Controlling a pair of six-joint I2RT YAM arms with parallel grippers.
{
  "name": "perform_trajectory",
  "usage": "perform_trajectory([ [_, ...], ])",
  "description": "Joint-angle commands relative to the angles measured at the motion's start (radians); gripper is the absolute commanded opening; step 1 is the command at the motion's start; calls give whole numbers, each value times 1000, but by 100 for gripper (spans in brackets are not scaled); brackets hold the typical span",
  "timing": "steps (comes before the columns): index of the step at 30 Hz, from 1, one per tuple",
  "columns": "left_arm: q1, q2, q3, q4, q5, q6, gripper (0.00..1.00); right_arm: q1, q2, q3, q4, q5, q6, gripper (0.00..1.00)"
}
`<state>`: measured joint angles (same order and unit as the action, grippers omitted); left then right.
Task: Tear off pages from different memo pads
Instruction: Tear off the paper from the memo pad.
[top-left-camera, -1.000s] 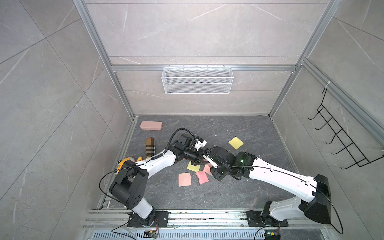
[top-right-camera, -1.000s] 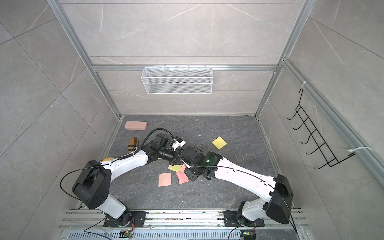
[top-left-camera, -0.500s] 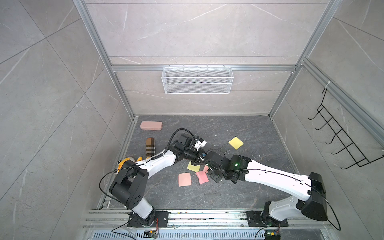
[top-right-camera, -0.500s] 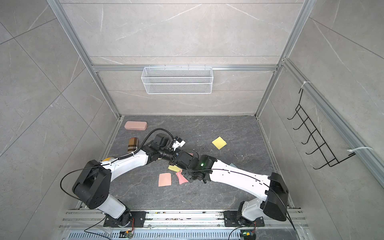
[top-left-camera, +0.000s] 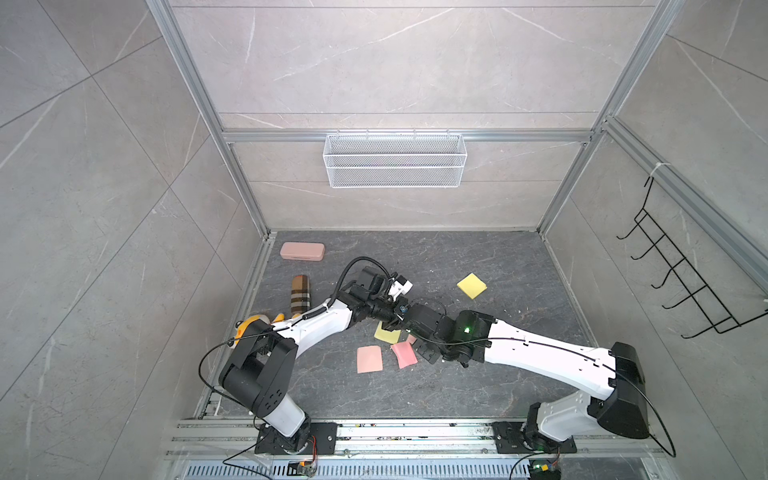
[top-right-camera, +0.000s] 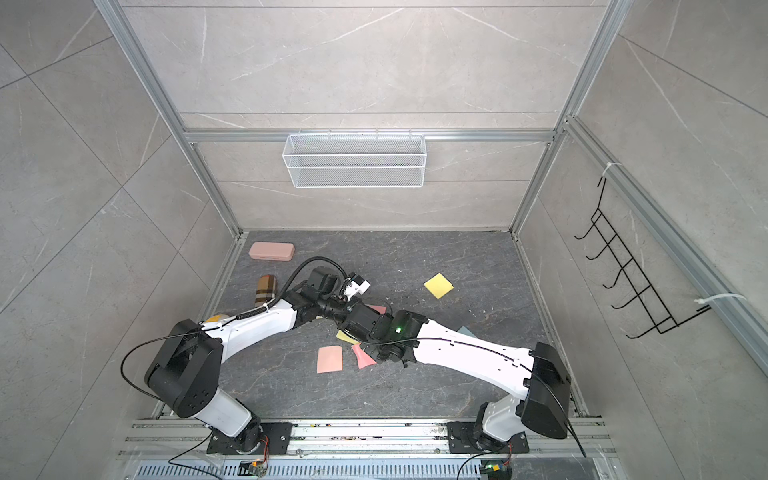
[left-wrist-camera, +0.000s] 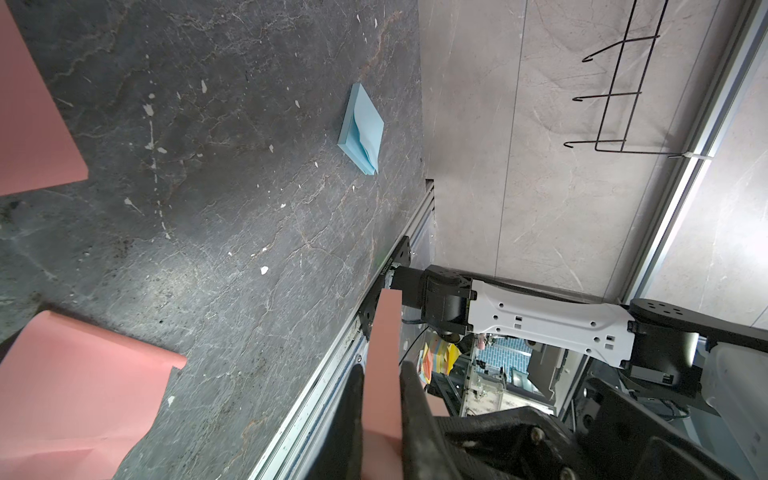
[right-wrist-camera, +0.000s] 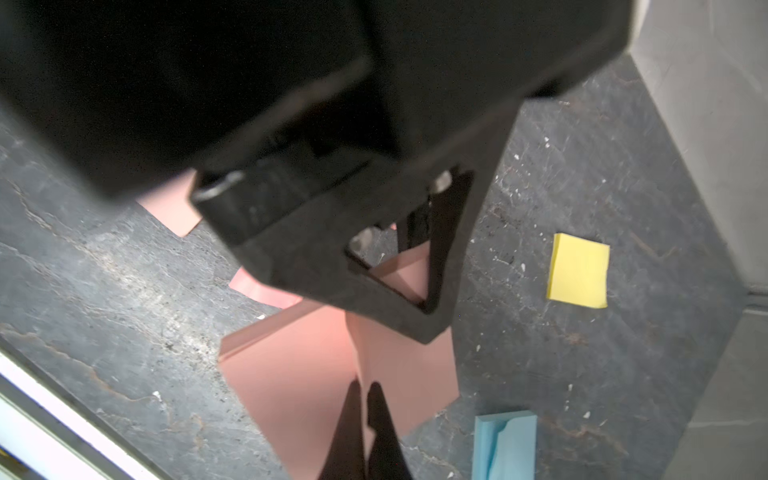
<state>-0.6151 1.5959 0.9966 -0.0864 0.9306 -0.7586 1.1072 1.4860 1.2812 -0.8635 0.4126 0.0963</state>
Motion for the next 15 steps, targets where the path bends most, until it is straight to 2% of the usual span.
perform_trajectory([
  [1,19,-29,37,-13,30,0,25,3,-6,21,-11,69,-24,0],
  [4,49,-51,42,-40,36,28,41,3,-3,31,-20,84,-40,0],
  [7,81,-97,7,-22,28,38,50,3,-4,46,-26,103,-57,0],
  [15,98,-244,-170,134,-109,67,67,-3,6,108,-67,114,-78,0],
])
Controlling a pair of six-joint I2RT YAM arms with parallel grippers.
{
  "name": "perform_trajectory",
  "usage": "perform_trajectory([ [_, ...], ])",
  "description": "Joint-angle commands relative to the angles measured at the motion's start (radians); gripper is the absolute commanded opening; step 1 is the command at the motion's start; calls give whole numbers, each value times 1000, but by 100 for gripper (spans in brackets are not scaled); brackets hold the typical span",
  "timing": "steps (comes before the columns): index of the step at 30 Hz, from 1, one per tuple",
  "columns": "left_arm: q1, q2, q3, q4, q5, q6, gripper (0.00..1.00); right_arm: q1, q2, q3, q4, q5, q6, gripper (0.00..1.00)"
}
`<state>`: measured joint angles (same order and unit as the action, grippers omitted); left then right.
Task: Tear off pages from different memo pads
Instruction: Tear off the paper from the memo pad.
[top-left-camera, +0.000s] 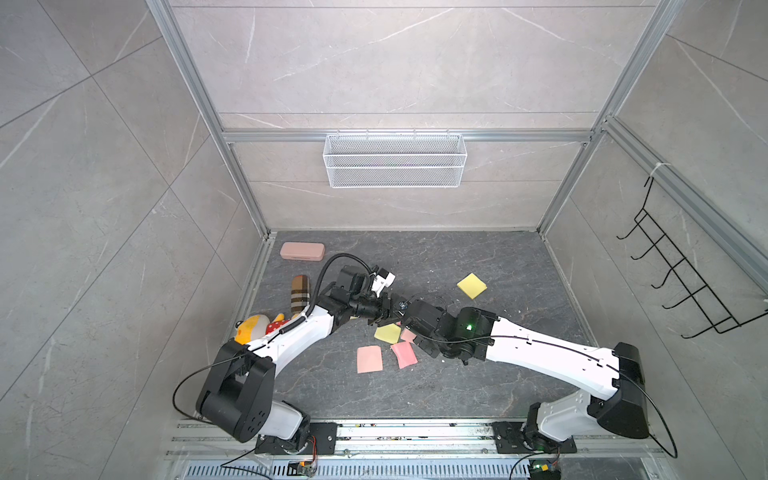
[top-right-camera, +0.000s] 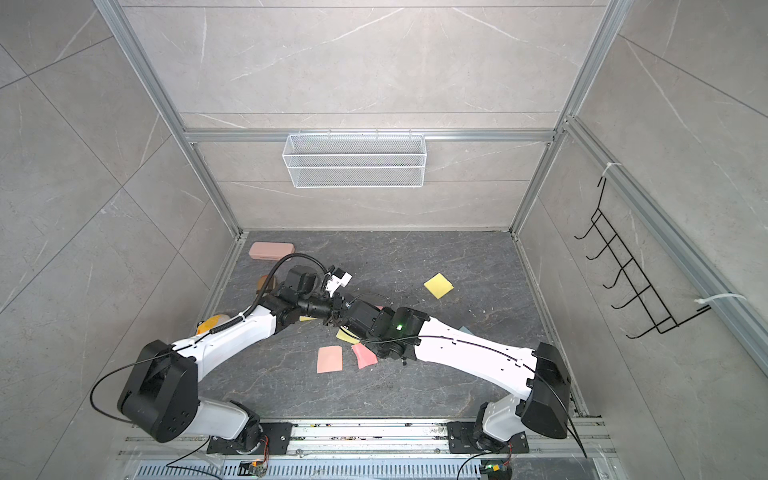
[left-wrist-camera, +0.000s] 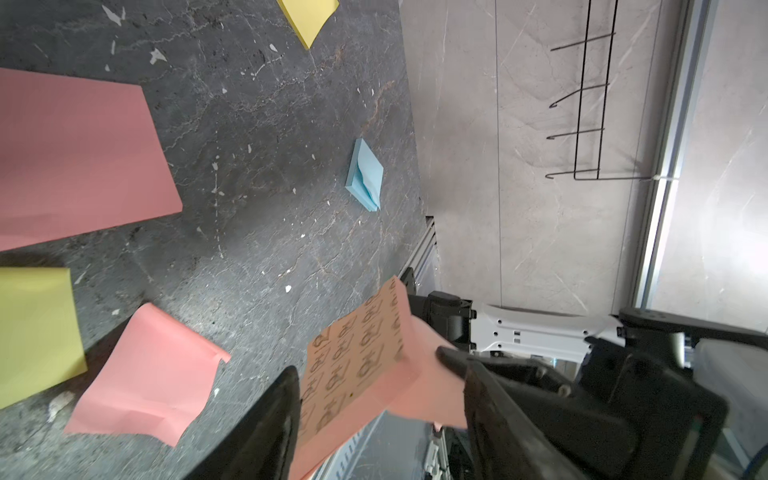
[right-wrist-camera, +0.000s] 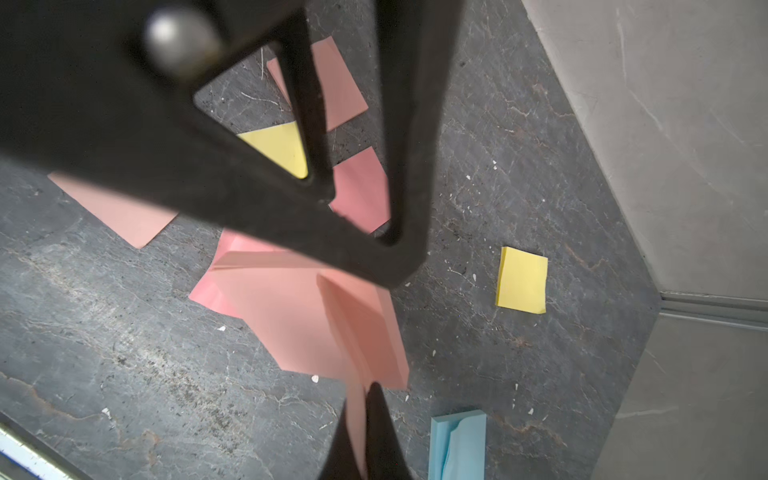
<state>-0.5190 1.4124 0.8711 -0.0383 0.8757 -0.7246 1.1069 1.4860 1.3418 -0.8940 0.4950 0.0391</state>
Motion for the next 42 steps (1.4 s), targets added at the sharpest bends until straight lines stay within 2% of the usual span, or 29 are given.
perform_trajectory([
  [1,2,-90,-67,114,-76,38,69,-5,8,56,-44,35,-24,0],
  [7,-29,-224,-202,283,-174,76,83,-13,13,117,-84,47,-49,0],
  [17,-81,-185,-183,315,-135,163,80,-13,-3,199,-119,22,-103,0],
  [19,-97,-170,-165,313,-114,173,76,-15,-6,204,-118,21,-108,0],
  [22,-108,-144,-139,304,-80,181,62,-20,-3,214,-124,20,-104,0],
  [24,-108,-129,-131,300,-66,181,46,-27,-2,216,-121,23,-96,0],
  [26,-108,-117,-128,293,-52,179,25,-40,-3,221,-120,38,-82,0],
  [30,-107,-98,-120,256,-47,181,3,-81,-2,223,-120,84,-49,0],
  [31,-106,-95,-118,244,-49,181,0,-92,2,219,-123,110,-43,0],
  [36,-80,-74,-106,185,-57,158,0,-156,29,176,-131,247,-21,0],
  [42,4,-62,-116,138,-87,96,0,-249,25,119,-132,244,61,0],
])
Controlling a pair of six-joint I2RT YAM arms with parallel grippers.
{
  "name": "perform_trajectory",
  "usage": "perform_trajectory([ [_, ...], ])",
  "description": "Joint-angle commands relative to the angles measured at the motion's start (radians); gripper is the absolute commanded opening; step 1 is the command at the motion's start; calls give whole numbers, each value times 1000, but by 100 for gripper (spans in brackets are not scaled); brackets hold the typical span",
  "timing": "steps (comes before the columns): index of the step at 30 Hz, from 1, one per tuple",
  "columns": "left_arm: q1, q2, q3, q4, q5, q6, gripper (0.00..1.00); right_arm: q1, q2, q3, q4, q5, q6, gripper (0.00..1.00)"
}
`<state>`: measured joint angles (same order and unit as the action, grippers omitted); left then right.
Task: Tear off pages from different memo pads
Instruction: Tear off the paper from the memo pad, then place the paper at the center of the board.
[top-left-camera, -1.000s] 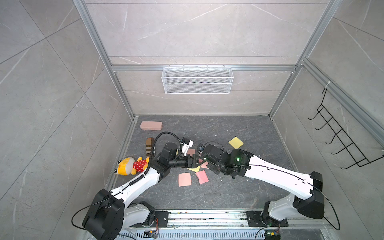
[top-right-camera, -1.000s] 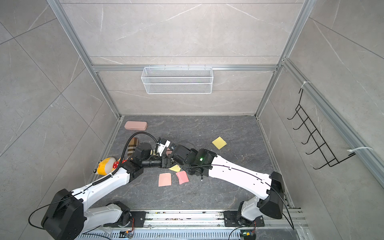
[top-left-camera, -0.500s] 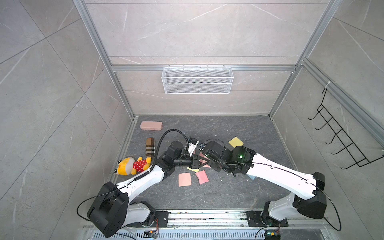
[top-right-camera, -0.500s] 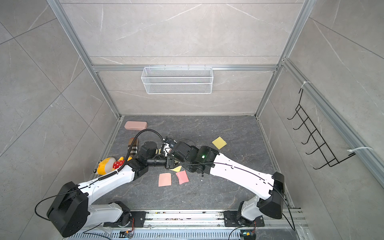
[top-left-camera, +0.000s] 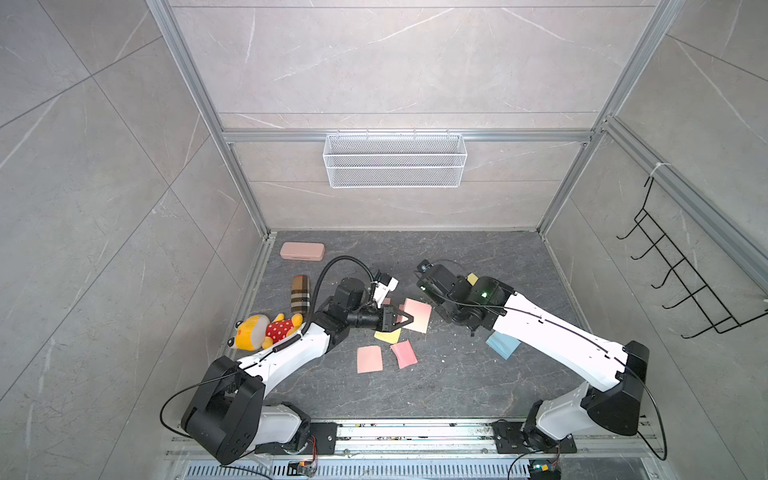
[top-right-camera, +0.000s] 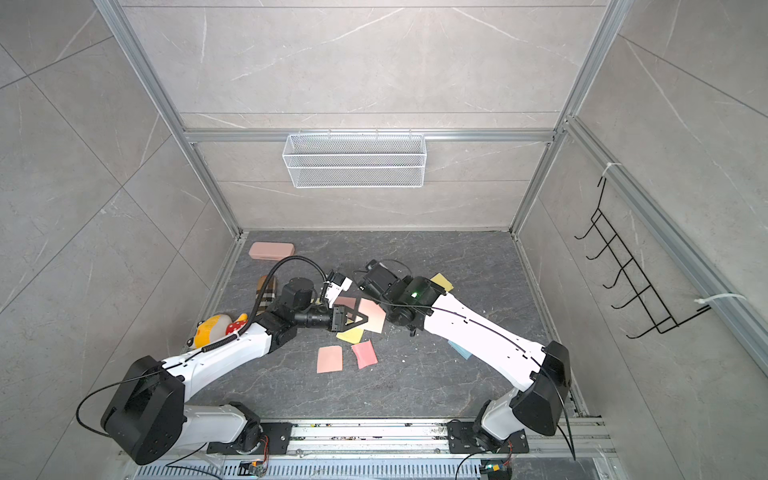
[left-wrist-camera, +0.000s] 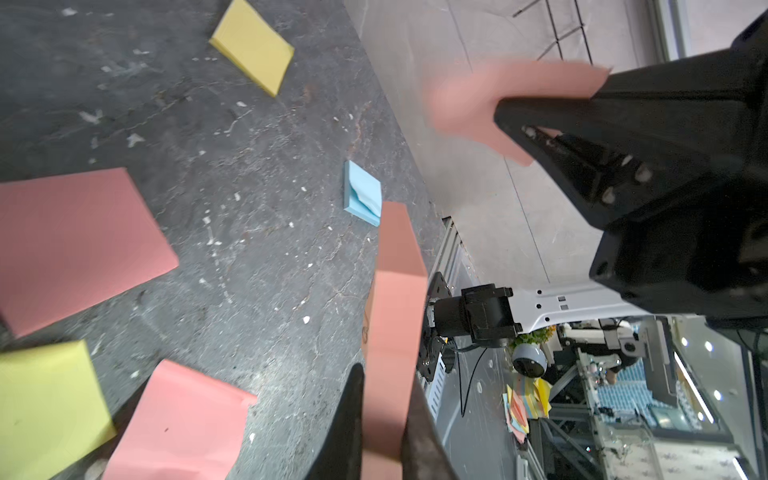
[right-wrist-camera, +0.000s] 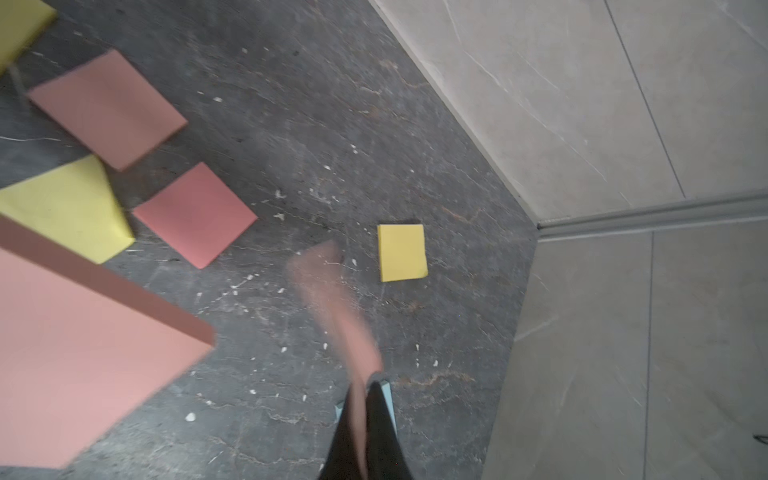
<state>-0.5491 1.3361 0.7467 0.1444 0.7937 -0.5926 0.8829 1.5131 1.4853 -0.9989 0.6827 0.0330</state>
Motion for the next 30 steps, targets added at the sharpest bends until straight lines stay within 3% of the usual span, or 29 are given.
perform_trajectory([
  [1,43,19,13,-49,-7,-44,0,-29,-2,-35,-27,42,72,0],
  [8,99,116,149,-179,-138,-67,0,-8,38,-195,-13,-221,208,0],
  [17,53,383,408,-297,-200,-75,0,16,138,-441,247,-604,362,1],
  [19,26,441,457,-306,-194,-78,0,1,143,-484,325,-754,371,11],
  [24,-25,534,543,-306,-191,-104,0,-97,55,-572,457,-1101,405,47],
  [27,-61,591,590,-302,-189,-122,0,-189,-8,-567,405,-1173,375,52],
  [30,-97,659,641,-302,-201,-144,0,-300,-83,-520,289,-1113,326,52],
])
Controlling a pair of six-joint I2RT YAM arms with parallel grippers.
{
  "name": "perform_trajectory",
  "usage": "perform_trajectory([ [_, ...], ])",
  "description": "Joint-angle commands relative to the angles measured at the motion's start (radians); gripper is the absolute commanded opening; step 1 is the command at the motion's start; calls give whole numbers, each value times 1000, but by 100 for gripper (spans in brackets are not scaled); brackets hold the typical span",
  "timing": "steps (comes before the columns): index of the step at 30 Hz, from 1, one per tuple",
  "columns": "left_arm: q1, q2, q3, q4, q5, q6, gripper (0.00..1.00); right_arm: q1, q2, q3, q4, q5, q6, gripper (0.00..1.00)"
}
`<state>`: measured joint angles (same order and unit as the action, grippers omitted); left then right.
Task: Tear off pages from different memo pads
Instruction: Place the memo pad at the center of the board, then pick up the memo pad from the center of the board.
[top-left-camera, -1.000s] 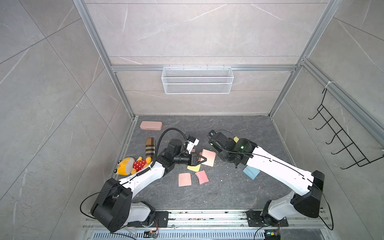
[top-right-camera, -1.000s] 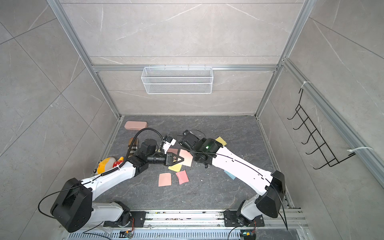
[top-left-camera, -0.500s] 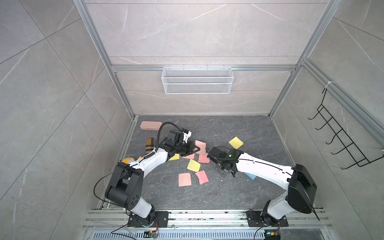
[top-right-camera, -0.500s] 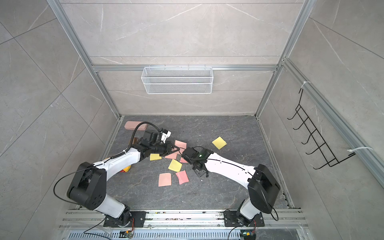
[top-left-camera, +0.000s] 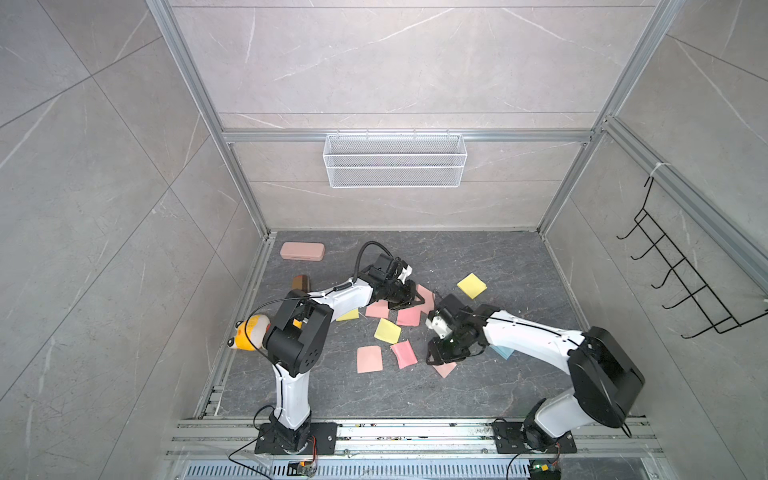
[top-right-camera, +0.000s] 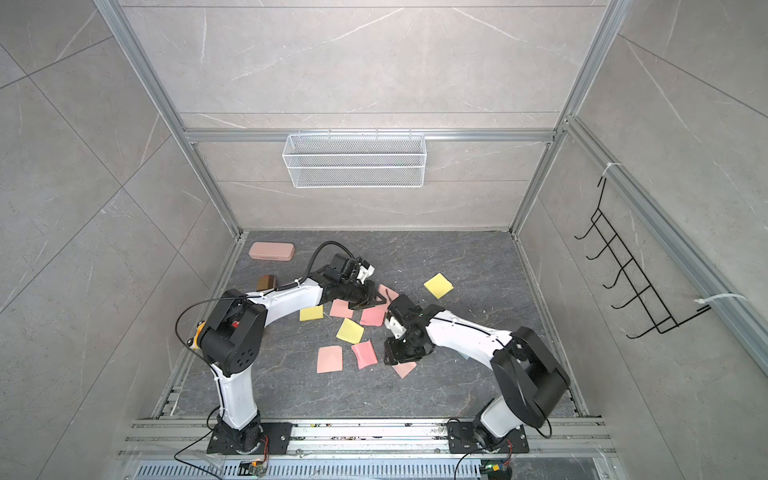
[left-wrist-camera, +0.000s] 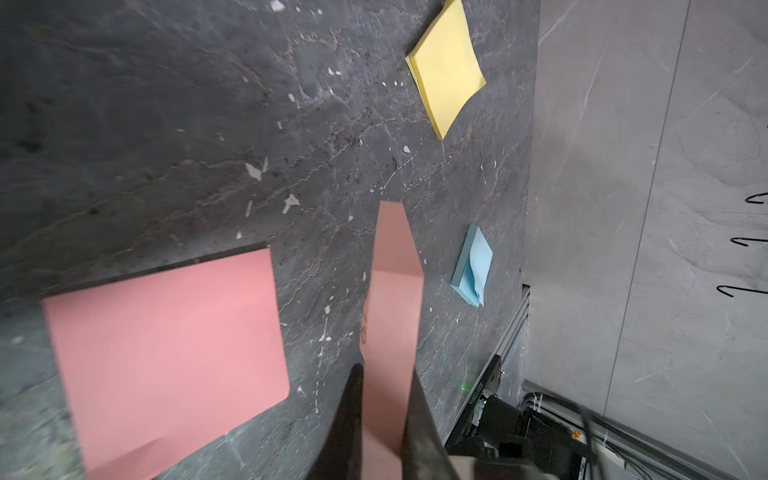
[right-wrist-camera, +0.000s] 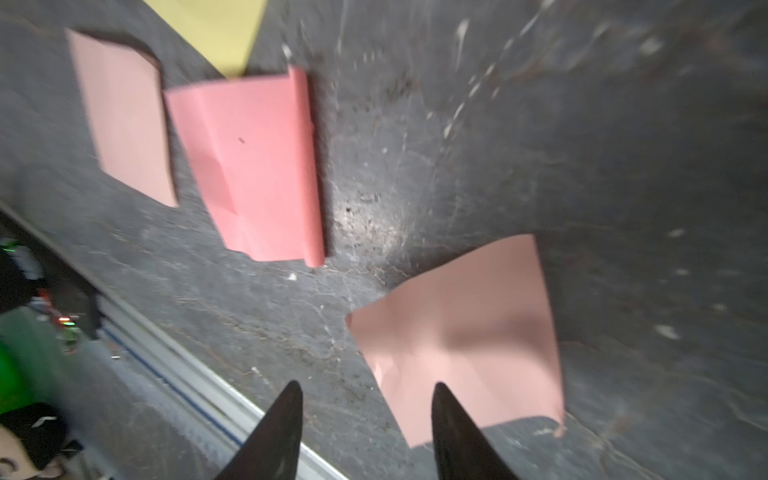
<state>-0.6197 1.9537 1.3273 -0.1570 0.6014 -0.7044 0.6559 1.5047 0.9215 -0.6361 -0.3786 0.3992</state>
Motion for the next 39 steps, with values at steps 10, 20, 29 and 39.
perform_trajectory([
  [10,-102,218,215,-182,-129,-40,0,-350,-117,112,-135,213,-33,52],
  [20,-129,182,294,-417,-285,56,40,-506,-114,66,-105,273,42,55],
  [29,-187,157,473,-642,-568,200,55,-631,-246,-99,-133,444,195,80],
  [39,-349,344,735,-538,-313,269,56,-796,-145,-257,62,145,191,82],
])
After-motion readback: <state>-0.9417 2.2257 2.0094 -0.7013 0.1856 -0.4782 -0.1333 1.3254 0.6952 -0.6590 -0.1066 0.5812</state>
